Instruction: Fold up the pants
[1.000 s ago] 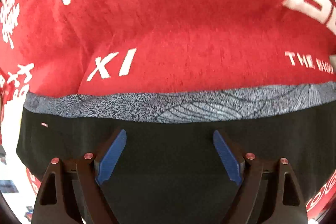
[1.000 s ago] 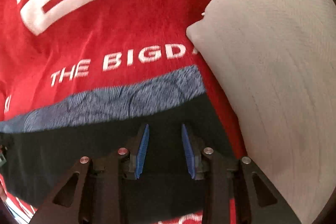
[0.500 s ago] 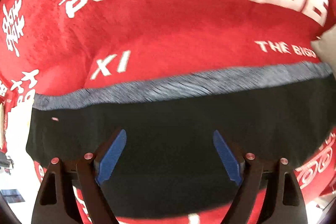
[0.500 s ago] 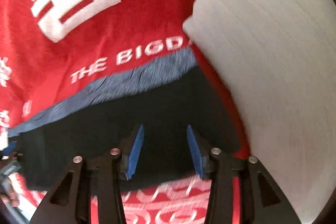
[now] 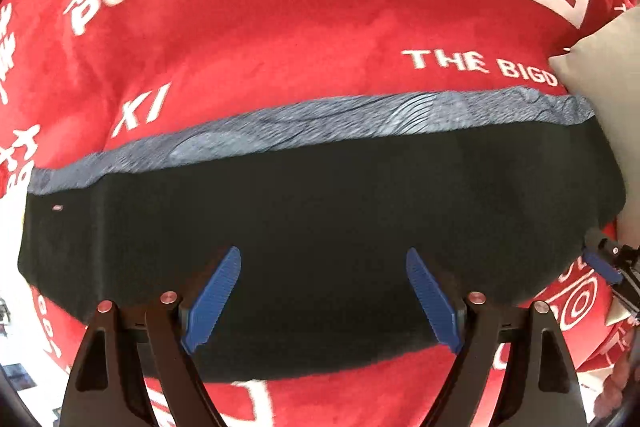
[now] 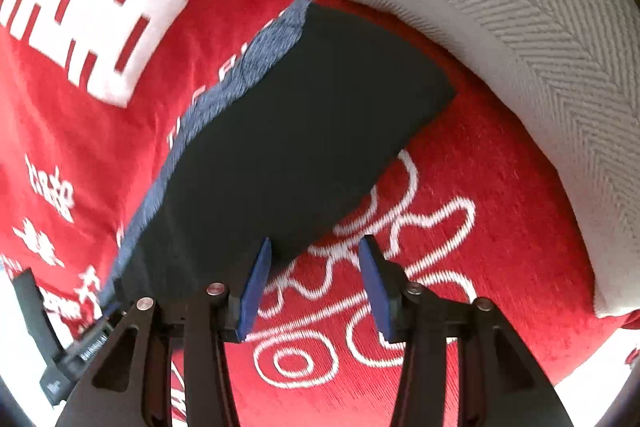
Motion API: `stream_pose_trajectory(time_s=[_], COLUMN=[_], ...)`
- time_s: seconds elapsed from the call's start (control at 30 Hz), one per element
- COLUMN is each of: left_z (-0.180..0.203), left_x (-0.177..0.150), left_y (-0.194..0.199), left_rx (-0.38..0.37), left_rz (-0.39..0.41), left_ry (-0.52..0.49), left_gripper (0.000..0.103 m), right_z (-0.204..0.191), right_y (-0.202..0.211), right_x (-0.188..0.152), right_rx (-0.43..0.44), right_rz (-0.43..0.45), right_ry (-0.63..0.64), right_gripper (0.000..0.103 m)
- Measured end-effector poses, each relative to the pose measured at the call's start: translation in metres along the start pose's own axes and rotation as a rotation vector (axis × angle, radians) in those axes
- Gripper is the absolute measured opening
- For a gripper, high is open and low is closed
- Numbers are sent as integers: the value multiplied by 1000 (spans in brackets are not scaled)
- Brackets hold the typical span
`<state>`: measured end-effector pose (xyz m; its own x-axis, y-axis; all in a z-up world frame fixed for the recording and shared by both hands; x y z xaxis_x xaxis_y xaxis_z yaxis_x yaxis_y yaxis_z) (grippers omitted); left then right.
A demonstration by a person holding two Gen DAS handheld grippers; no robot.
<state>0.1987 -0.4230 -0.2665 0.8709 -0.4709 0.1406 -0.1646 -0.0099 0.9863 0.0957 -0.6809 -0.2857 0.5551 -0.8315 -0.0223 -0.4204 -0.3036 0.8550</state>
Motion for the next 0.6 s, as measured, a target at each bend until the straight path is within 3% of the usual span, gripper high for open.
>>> stream_pose_trajectory(time_s=[0.27,0.6], left_z=[18,21], left_x=[8,7], left_y=[-23,-23], left_rx=[8,9], left_rz=[-51,-58], left_ry=[-22,-12], left_gripper=[86,86], right_z=[3,3], right_y=[1,0], right_x=[6,5], right_rx=[40,66], right_rz=[9,-4], right_ry=[-19,-25], right_gripper=[49,50])
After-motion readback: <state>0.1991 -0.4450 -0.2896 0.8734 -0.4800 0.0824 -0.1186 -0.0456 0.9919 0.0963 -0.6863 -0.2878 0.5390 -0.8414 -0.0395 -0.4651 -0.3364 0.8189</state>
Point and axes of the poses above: each gripper's, at about its wrist camera, not at the fingertips, and y roughly against the way its jaws point, z to its right, x to its top, the point moved 7 cm from there along -y, roughly the way its jaws point, and after that the axes turned 15 degrees about -y, right-handed, at the moved point
